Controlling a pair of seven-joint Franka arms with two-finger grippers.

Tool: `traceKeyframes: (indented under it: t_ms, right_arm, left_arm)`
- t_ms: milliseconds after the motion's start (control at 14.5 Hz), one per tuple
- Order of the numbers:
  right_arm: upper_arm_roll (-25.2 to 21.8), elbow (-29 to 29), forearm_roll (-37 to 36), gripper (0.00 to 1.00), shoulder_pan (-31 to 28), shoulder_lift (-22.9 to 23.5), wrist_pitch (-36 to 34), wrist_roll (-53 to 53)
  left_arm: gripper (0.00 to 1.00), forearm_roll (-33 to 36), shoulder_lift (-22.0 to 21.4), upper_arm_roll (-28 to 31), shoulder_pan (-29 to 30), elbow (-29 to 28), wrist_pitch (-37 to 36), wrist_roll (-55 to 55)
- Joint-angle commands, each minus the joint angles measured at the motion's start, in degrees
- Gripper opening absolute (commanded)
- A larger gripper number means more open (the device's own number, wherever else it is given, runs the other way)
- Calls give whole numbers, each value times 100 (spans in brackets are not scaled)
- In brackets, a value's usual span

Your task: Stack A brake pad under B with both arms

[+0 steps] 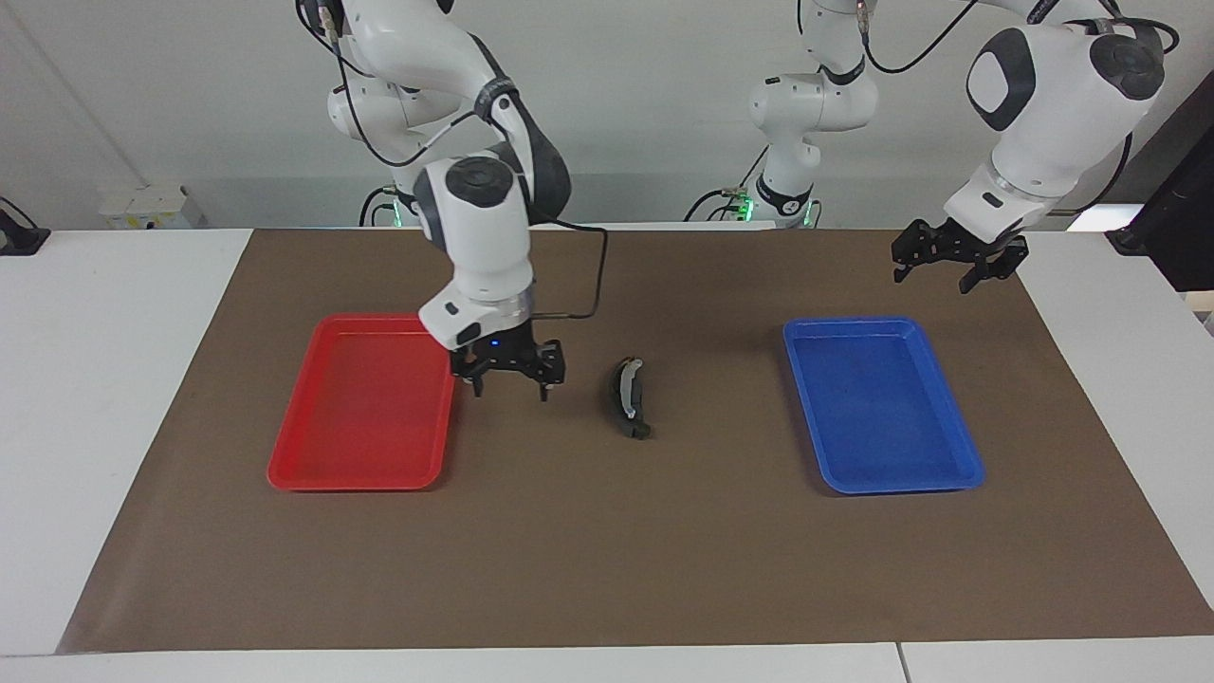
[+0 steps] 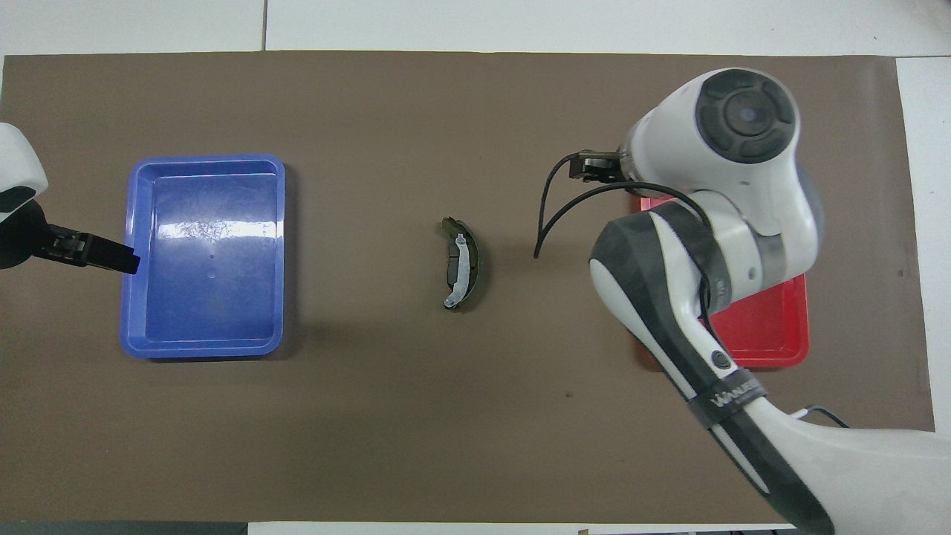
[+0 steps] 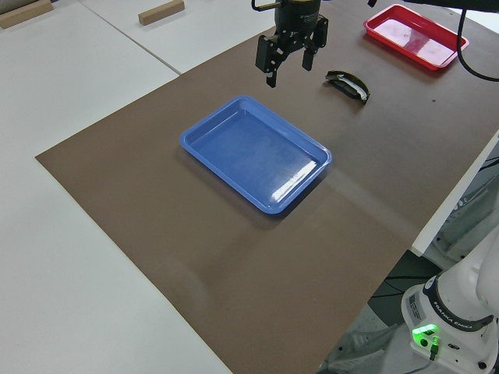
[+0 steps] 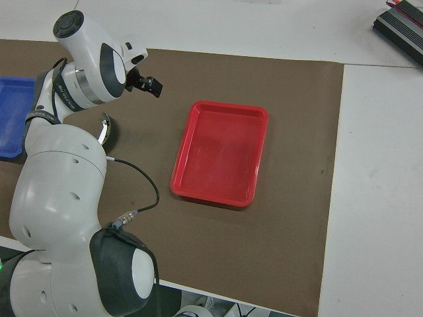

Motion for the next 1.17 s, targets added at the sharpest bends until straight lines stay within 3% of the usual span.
traceKeyframes:
  t_ms: [0, 413, 619, 826, 1101]
  right_arm:
    - [99, -106, -56, 100, -520, -299, -162, -437]
    - [90, 43, -56, 100, -1197, -1151, -1198, -1044]
    - [81, 254, -47, 100, -1470, -1486, -2032, -1458]
    - [64, 710, 14, 100, -1646, -1434, -2894, -1738]
    - [64, 545, 58, 100, -1612, -1477, -2808, -1784]
  left_arm:
    - [100, 8, -93, -29, 37, -53, 0, 39]
    - [100, 8, -93, -29, 37, -61, 0, 39]
    - [100, 8, -93, -29, 37, -61, 0, 39]
    - [100, 8, -93, -29, 37, -61, 0, 39]
    - [100, 8, -93, -29, 37, -61, 0, 39]
